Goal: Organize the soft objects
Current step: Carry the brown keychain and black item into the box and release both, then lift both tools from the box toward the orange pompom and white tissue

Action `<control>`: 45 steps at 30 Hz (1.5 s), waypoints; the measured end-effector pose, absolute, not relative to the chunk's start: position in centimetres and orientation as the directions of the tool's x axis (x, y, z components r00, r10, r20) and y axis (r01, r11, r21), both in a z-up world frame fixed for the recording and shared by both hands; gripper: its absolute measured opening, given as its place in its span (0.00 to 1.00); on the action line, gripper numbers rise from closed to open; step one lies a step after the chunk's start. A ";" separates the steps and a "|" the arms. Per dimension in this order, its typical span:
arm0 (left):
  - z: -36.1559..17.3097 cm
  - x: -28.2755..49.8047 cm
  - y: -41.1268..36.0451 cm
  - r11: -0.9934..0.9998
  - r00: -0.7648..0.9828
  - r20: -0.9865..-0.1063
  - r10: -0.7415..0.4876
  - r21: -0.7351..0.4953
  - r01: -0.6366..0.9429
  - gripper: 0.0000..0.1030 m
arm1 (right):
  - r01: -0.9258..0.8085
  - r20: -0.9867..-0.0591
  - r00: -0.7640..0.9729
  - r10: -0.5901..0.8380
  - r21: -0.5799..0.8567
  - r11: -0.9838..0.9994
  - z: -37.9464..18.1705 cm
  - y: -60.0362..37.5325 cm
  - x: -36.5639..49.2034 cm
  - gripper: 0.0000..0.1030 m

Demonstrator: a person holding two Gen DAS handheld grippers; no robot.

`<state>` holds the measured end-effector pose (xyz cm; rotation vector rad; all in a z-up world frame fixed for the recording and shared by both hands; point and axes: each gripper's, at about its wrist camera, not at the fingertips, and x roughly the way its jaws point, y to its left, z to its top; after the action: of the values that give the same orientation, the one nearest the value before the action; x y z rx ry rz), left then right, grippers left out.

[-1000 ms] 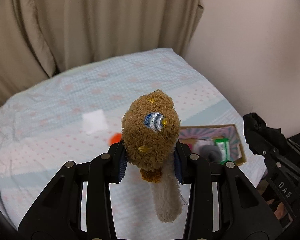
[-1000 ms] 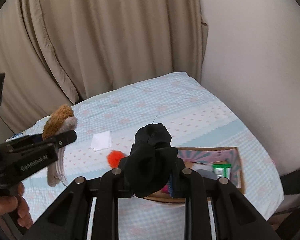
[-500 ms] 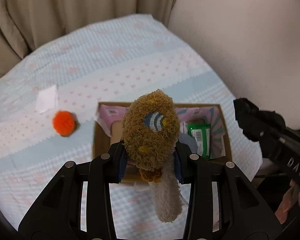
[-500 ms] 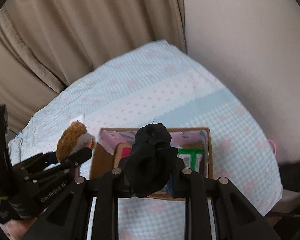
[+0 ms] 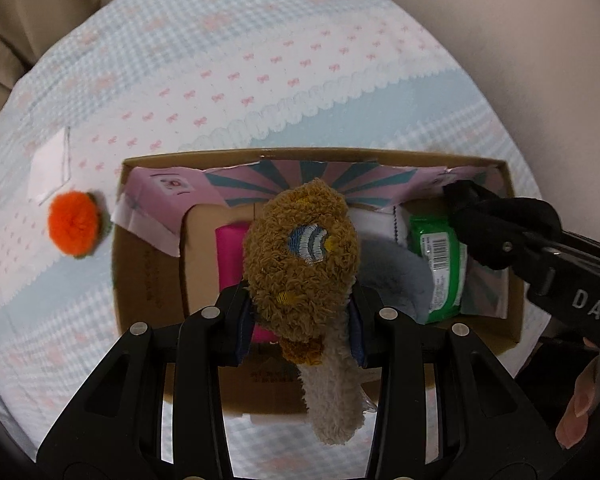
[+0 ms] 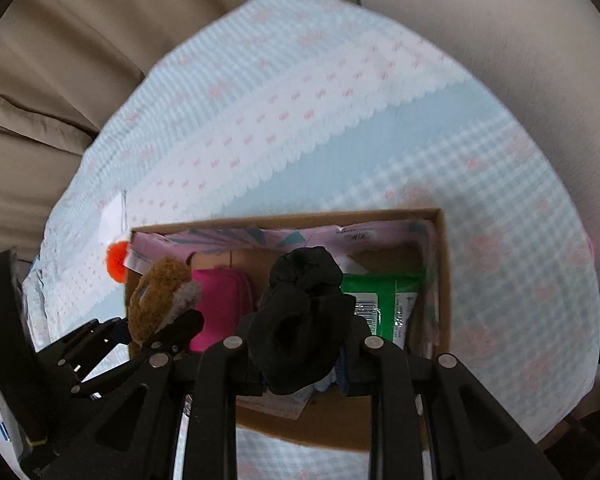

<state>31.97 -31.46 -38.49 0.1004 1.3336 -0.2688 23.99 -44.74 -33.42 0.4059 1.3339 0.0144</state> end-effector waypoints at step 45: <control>-15.5 20.8 -16.2 0.969 0.577 -0.797 -0.181 -0.046 0.242 1.00 | 0.146 -0.848 0.529 0.003 0.095 0.985 -13.9 -35.7 14.0 1.00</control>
<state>20.82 -16.19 -15.53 0.0707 0.9236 -0.2476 14.00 -35.67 -13.90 0.1617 1.0106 -0.0856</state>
